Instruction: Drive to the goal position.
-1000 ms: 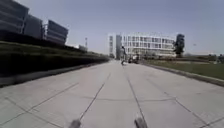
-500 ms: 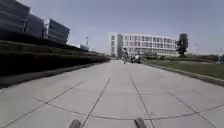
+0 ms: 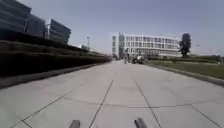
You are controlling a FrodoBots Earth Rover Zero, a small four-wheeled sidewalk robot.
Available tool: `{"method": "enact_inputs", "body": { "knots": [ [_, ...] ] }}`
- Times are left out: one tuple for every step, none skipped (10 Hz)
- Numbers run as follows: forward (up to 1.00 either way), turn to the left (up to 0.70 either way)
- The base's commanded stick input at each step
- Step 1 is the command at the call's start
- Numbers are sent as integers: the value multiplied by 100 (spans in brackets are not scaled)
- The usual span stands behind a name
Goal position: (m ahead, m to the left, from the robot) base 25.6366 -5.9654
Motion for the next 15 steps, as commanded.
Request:
{"method": "enact_inputs", "body": {
  "knots": [
    [100, 1],
    [100, 1],
    [100, 1],
    [100, 1],
    [100, 1],
    [100, 1],
    [100, 1],
    [100, -11],
    [100, -39],
    [100, -39],
    [100, -39],
    [100, -39],
    [100, -39],
    [100, -39],
    [100, -35]
  ]
}}
